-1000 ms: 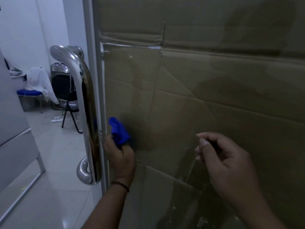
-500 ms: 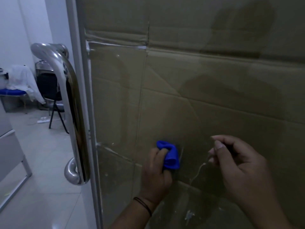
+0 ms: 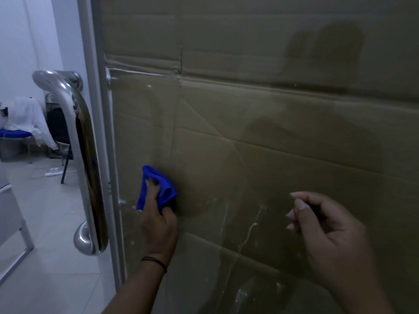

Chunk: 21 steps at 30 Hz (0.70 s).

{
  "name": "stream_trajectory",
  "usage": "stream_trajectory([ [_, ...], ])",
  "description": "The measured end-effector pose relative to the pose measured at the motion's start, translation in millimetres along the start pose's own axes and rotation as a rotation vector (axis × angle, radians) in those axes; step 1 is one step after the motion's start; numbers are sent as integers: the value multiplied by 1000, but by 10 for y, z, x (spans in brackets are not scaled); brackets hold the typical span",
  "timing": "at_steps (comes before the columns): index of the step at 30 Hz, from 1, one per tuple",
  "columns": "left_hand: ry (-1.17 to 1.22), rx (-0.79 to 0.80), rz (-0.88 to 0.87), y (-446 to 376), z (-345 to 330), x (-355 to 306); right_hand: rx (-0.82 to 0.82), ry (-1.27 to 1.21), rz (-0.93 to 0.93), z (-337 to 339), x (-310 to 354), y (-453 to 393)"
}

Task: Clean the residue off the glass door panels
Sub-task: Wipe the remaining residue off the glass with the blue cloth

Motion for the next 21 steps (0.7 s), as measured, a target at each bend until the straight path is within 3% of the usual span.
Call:
stream_trajectory([
  [3, 91, 94, -149, 509, -237, -217, -6, -6, -3, 97, -49, -6],
  [8, 192, 424, -524, 1343, -539, -554, 8, -5, 1, 207, -66, 32],
  [9, 235, 421, -512, 1384, -534, -572, 3, -10, 0, 247, -66, 35],
  [11, 313, 300, -301, 1282, -437, -593, -8, -16, 4, 334, -70, 30],
  [13, 320, 68, -2, 1022, -253, -552, -16, -9, 14, 443, -73, 21],
  [15, 305, -146, 146, 689, -64, -506, -32, -5, 9, 574, -92, 13],
  [18, 255, -249, 85, 252, 61, -521, -57, -5, -14, 780, -118, 20],
  [21, 149, -97, 20, 206, -175, -561, -89, 4, -37, 968, -155, 48],
])
Point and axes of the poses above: each hand's wrist, its own y-axis away from the middle knuckle, its own z-axis out of the back of the hand, x = y × z, the point moved 6 cm from there along -y, towards the middle knuckle, and after that the axes turned 7 degrees about -x, right-handed, at the moved point
